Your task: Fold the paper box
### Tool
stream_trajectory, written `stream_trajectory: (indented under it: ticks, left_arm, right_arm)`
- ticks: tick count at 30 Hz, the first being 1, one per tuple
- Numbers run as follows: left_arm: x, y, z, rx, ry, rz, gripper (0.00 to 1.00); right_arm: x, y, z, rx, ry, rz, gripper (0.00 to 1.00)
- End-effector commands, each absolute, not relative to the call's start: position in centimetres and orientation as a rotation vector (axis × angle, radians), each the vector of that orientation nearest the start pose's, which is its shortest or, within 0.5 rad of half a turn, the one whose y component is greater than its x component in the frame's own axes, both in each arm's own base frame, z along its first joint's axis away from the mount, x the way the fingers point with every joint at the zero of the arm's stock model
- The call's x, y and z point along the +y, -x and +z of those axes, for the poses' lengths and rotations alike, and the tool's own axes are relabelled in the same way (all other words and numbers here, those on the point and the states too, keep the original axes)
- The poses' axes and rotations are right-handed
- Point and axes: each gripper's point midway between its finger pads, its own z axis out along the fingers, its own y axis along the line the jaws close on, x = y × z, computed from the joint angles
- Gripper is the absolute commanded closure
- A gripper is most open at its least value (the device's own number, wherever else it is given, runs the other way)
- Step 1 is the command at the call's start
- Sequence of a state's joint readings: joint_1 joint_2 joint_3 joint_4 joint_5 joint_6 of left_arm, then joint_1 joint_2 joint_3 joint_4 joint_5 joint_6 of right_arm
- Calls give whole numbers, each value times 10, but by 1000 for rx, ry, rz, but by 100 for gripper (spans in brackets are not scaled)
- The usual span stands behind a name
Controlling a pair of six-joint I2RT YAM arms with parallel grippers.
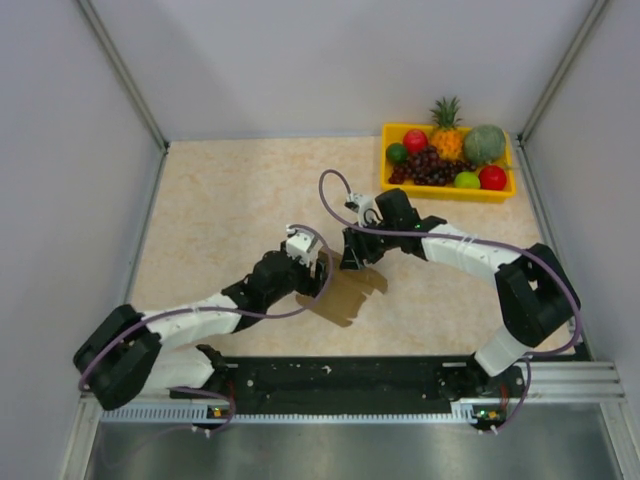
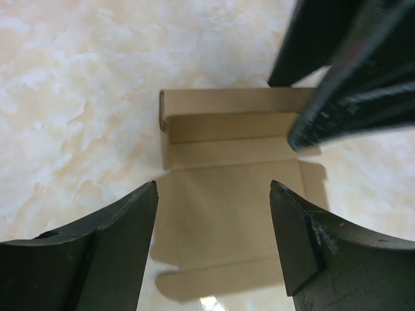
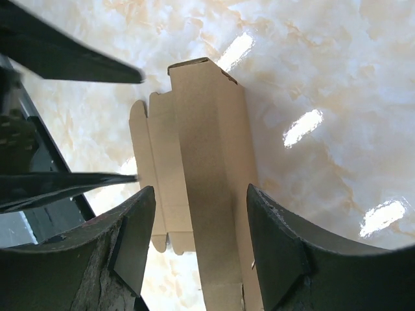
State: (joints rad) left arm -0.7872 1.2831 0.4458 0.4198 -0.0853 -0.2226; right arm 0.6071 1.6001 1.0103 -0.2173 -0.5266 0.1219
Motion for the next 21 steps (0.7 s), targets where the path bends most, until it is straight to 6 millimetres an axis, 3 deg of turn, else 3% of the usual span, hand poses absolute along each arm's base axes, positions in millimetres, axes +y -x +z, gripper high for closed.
stream_trajectory:
  ticks: [1, 3, 5, 8, 11, 14, 15, 17, 18, 19, 21]
  left_arm:
    - [-248, -218, 109, 1988, -545, -734, 25]
    - [-241, -206, 117, 2023, -554, -759, 25]
    - [-240, -195, 144, 2005, -561, -841, 25]
    - [-229, -210, 186, 1995, -396, -959, 23]
    - [-216, -236, 207, 2031, -191, -1132, 20]
    - [-211, -270, 203, 2090, -57, -1206, 19]
    - [-218, -284, 195, 2099, -58, -1247, 19]
    - [-233, -286, 204, 2082, -138, -1385, 22]
    - [-237, -292, 189, 2121, -127, -1409, 23]
    - [-241, -298, 192, 2082, -148, -1429, 23]
    - [-245, -304, 175, 2115, -141, -1431, 25]
  right_arm:
    - [310, -276, 124, 2216, 875, 959, 42]
    - [309, -277, 124, 2221, 866, 955, 42]
    - [310, -278, 125, 2223, 861, 953, 42]
    - [309, -277, 125, 2230, 850, 954, 42]
    - [308, -274, 122, 2241, 843, 960, 42]
    - [307, -272, 119, 2250, 833, 955, 43]
    - [306, -272, 120, 2247, 831, 950, 43]
    - [305, -272, 120, 2249, 828, 947, 43]
    - [305, -271, 120, 2249, 829, 946, 43]
    - [303, -272, 120, 2249, 823, 941, 44]
    - [304, -273, 120, 2248, 821, 938, 46]
